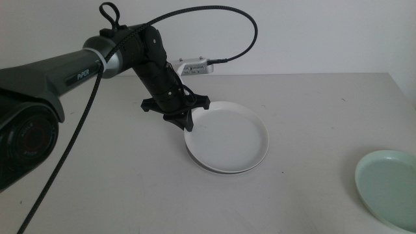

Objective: Stack the three bowls on top of each other.

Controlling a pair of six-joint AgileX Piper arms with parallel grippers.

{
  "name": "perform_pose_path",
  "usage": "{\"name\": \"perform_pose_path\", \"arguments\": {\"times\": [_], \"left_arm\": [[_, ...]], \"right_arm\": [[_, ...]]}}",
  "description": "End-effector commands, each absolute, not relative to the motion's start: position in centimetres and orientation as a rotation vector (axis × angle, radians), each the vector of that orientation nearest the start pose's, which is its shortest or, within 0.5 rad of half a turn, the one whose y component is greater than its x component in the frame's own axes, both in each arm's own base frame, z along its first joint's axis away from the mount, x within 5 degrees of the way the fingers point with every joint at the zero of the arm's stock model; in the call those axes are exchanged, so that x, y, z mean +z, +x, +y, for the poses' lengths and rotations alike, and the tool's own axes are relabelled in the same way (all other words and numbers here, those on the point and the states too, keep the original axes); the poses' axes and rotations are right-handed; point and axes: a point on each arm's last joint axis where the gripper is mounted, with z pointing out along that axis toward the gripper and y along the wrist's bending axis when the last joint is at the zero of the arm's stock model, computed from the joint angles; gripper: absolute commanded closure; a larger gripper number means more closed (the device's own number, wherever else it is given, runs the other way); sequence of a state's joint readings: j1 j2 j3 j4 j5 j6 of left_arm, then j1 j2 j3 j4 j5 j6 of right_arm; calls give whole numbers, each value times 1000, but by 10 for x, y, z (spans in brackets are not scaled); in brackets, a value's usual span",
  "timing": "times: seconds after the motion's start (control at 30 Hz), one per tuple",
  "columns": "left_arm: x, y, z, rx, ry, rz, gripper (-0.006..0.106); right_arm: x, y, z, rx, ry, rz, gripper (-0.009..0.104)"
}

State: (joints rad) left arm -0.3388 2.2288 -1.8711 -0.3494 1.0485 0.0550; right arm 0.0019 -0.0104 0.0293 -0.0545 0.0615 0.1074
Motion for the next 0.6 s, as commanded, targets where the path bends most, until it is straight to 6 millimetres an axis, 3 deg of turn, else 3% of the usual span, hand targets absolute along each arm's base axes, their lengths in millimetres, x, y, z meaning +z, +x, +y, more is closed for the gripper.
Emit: {"name": "perform_pose_path", "arguments": {"times": [0.0, 0.1, 0.2, 0.47, 0.57], "left_arm": [[229, 438, -184, -557, 350, 2763, 97], [229, 438, -183, -552, 351, 2762, 89], [229, 438, -183, -552, 352, 2763, 73], [233, 435, -181, -541, 462, 2767, -2], [247, 428, -177, -628, 527, 2761, -5]], "right_arm": [[209, 54, 0, 26, 30, 1451, 38], [209, 54, 0, 26, 30, 1451, 38], [209, 54, 0, 26, 30, 1451, 38], [209, 54, 0, 26, 30, 1451, 38], [209, 54, 0, 26, 30, 1451, 38]]}}
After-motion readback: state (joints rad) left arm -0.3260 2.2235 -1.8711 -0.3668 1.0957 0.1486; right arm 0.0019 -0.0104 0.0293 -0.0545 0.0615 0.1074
